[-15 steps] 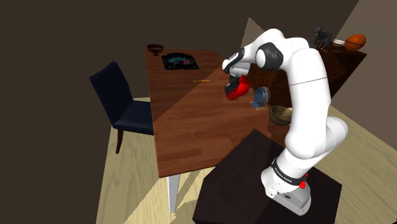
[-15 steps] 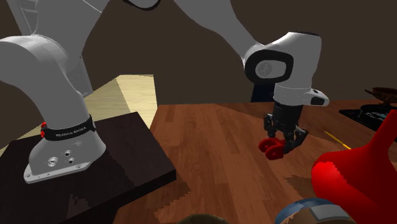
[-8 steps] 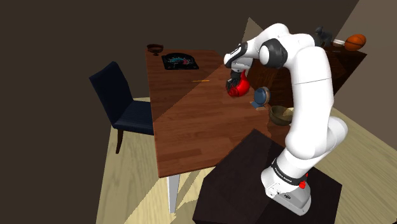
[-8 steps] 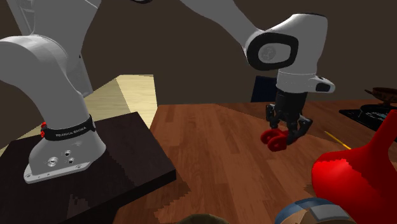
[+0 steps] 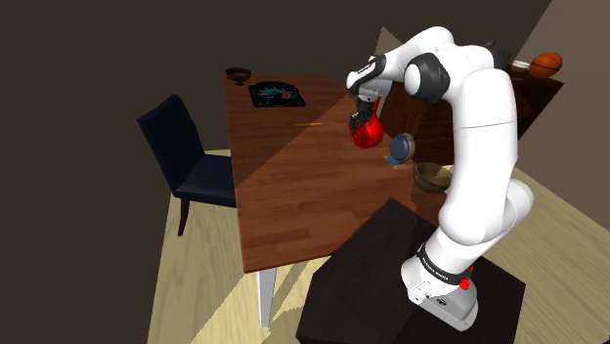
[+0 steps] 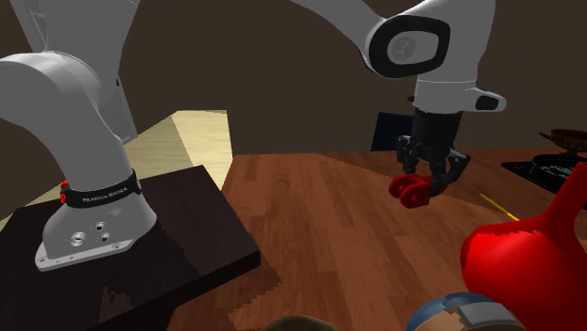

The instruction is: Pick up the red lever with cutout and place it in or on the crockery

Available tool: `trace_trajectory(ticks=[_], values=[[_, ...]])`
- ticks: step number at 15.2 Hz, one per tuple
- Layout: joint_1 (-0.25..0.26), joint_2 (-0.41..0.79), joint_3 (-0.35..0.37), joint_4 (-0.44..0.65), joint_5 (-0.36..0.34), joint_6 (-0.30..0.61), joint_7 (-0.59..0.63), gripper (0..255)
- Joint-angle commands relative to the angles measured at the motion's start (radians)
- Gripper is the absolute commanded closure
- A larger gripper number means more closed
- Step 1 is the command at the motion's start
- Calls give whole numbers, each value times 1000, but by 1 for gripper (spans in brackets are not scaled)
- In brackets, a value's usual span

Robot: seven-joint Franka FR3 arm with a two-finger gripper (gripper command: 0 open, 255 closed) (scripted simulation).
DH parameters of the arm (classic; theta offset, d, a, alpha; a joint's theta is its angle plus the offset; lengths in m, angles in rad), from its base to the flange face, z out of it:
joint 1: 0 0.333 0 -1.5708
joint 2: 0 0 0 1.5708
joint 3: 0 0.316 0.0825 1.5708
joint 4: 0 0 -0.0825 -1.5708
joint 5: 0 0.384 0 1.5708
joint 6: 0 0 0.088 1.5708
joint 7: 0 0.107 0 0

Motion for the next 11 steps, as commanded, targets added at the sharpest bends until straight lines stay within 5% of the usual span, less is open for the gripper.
trace_trajectory(ticks=[1,4,11], values=[[1,-11,-4,8,-5,-19,3,255],[4,-26,-8,15,-12,-40,8,255],[-33,-186,-57,-235,-36,52,-106,255]])
